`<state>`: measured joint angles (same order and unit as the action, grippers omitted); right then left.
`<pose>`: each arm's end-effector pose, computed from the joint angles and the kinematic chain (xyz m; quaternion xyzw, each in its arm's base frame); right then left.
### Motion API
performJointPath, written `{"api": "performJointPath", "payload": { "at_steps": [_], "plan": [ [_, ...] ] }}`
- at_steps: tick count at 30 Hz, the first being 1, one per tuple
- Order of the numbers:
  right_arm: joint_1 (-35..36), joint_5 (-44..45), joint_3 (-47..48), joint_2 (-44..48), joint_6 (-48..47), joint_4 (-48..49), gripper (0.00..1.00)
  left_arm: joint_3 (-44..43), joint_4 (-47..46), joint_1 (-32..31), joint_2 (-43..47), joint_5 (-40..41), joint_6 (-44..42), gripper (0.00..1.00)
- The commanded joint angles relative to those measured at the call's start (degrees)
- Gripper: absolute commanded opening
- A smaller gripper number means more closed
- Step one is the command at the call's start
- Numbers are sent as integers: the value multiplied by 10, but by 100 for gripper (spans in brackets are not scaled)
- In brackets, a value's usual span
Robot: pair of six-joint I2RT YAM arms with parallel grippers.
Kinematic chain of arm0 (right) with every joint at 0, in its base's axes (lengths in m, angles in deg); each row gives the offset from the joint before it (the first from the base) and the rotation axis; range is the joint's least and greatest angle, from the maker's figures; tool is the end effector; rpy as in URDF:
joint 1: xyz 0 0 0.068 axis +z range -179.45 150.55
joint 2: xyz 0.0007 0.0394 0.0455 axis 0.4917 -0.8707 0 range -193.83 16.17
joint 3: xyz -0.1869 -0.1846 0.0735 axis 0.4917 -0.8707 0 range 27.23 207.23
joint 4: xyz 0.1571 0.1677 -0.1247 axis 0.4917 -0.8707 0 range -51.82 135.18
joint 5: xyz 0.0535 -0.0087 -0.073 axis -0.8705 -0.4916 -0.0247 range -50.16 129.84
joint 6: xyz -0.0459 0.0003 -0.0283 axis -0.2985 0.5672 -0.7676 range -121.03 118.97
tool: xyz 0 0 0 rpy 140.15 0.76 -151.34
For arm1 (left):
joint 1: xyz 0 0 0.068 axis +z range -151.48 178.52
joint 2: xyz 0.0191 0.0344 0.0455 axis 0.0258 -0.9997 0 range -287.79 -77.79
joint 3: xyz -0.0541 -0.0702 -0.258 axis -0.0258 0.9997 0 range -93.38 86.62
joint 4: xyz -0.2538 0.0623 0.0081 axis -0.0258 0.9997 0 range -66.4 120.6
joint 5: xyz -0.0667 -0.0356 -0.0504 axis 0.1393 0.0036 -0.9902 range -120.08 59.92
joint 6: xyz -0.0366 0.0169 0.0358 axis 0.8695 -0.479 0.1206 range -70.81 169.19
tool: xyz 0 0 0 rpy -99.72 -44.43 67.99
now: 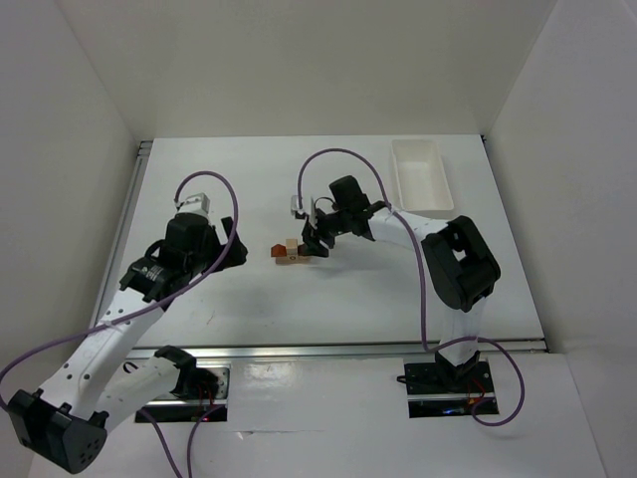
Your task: Build the wood block tower
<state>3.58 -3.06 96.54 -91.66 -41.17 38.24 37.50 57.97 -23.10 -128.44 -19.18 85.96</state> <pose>0.3221 0.2384 0.1878 -0.6246 0.6090 0.3159 0.3730 0.1767 -0.0627 0.3072 -0.1597 0.8731 -0.1470 0.4365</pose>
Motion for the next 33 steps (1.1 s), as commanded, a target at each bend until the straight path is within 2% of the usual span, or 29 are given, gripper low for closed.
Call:
{"api": "performJointPath", "payload": {
  "at_steps": [1,4,8,10,18,19,21,23,27,33],
  "plan": [
    [1,-28,42,23,-3,-3,66,-22,-3,-3,-8,10,13,100],
    [-7,-56,58,34,-3,-22,77,-27,3,-3,-14,15,8,100],
    [-44,-96,74,50,10,-28,78,-43,3,-3,-26,15,1,100],
    [-59,-81,81,56,25,-22,81,-63,3,-3,-32,29,-5,100],
    [-149,-15,136,8,25,-38,81,-146,3,-3,-102,84,-19,100],
    [-157,10,143,-1,25,-33,76,-153,-6,-3,-109,84,-28,100],
    [-157,22,153,-34,25,-38,71,-153,-18,-3,-120,84,-39,100],
    [-157,28,143,-40,13,-35,71,-153,-32,-3,-129,76,-45,100],
    [-157,66,147,-73,18,-26,77,-159,-38,-3,-152,76,-62,100],
    [-162,125,162,-124,38,5,77,-159,-38,-3,-164,81,-69,100]
  ]
}}
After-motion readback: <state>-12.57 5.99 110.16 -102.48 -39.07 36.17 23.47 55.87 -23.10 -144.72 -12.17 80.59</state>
